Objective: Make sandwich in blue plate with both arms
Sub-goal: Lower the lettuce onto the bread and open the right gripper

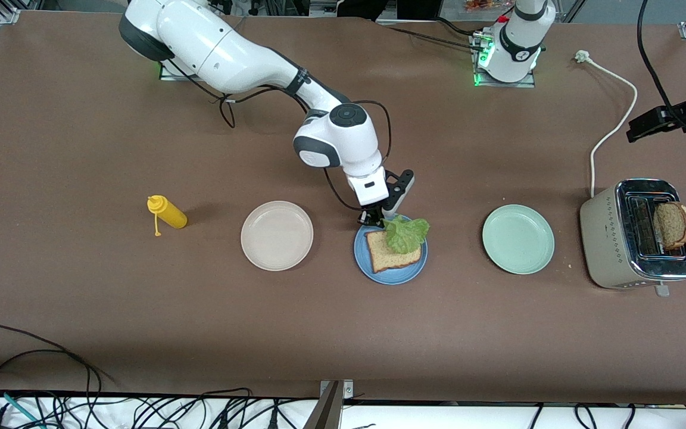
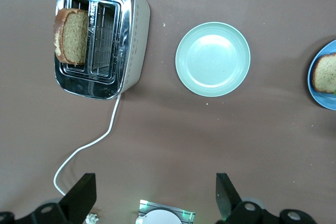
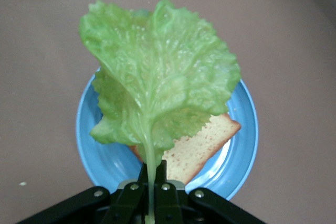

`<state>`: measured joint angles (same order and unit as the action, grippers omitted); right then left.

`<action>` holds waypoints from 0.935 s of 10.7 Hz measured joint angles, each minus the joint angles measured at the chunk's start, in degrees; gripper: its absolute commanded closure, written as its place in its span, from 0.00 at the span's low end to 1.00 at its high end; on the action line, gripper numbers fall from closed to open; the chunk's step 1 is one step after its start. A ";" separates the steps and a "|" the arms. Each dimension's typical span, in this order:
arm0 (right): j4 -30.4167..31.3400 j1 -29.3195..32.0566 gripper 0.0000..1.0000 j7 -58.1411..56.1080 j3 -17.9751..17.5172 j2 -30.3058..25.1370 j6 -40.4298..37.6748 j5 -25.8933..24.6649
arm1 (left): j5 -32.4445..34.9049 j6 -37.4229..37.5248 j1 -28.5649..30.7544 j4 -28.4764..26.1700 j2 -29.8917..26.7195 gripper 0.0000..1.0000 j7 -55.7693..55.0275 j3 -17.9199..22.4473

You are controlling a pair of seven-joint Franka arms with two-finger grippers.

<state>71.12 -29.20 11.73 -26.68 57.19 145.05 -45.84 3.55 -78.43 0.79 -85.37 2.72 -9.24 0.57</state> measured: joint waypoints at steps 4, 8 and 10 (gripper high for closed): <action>-0.10 -0.87 1.00 0.01 4.71 2.48 7.14 -1.00 | 0.00 0.00 0.14 0.01 0.02 0.00 0.00 -0.07; -0.51 -1.14 0.00 0.48 4.79 2.60 7.34 -1.00 | 0.00 0.01 0.15 0.01 0.02 0.00 -0.01 -0.07; -0.59 -1.17 0.00 0.99 4.79 2.60 7.35 -1.00 | 0.00 0.01 0.15 0.01 0.02 0.00 -0.01 -0.07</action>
<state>70.52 -30.37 12.72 -21.88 59.79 152.40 -46.84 3.55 -78.42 0.94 -85.37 2.74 -9.25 0.50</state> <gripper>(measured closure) 0.661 0.000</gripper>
